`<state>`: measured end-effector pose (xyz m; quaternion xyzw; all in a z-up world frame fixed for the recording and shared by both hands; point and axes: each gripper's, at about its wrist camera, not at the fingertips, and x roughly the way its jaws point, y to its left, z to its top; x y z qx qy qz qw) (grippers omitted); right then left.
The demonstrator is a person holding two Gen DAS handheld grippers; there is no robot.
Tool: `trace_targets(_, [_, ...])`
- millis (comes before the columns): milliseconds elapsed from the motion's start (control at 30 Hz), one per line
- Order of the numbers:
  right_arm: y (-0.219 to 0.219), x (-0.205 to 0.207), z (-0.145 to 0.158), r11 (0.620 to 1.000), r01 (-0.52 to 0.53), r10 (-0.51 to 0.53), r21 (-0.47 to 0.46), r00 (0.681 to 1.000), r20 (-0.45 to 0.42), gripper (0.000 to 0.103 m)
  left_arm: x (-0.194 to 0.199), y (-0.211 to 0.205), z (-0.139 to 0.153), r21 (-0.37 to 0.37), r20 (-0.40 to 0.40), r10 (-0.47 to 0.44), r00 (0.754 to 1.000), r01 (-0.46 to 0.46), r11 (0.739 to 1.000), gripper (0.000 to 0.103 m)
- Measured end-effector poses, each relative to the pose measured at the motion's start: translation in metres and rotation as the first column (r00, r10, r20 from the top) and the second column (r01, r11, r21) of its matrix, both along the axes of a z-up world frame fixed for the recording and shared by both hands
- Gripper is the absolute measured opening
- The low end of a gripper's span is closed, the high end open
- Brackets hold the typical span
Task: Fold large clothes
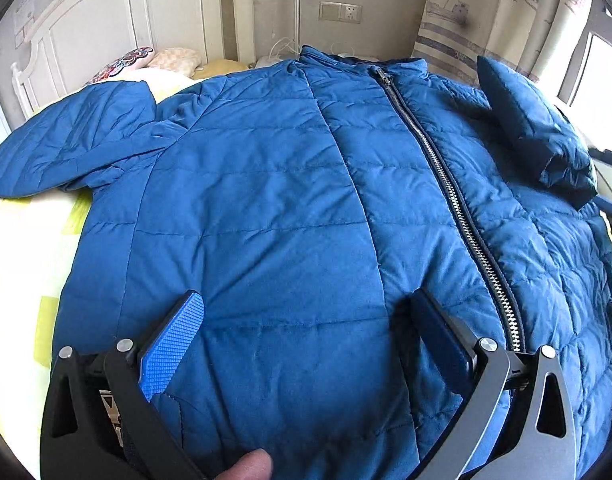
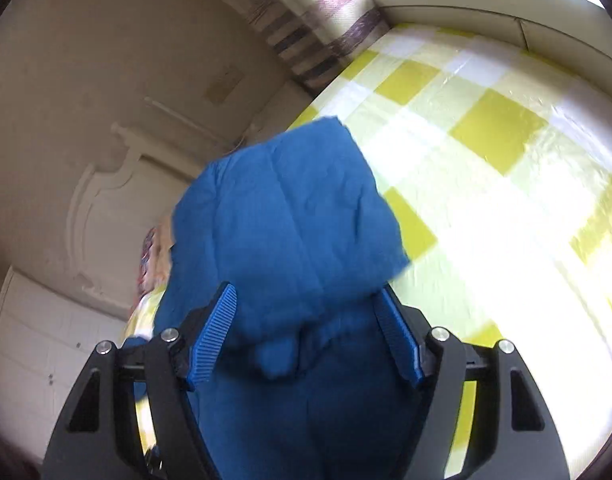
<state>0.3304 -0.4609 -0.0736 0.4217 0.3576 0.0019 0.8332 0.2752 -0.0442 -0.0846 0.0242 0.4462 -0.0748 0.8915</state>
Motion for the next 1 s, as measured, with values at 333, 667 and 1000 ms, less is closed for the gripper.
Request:
trace_targets(333, [0.129, 0.048, 0.096, 0.866, -0.046, 0.209, -0.497, 0.937, 0.279, 0.018, 0.002, 0.001, 0.000, -0.005, -0.007, -0.003, 1.000, 0.003, 1.000, 0.099])
trace_targets(667, [0.250, 0.081, 0.064, 0.668, -0.481, 0.632, -0.568, 0.769, 0.092, 0.064, 0.003, 0.003, -0.001, -0.005, -0.011, -0.007, 1.000, 0.007, 1.000, 0.099])
trace_targets(1000, [0.068, 0.022, 0.010, 0.823, -0.011, 0.025, -0.568, 1.000, 0.017, 0.071, 0.004, 0.001, -0.002, 0.003, -0.021, -0.004, 1.000, 0.004, 1.000, 0.099])
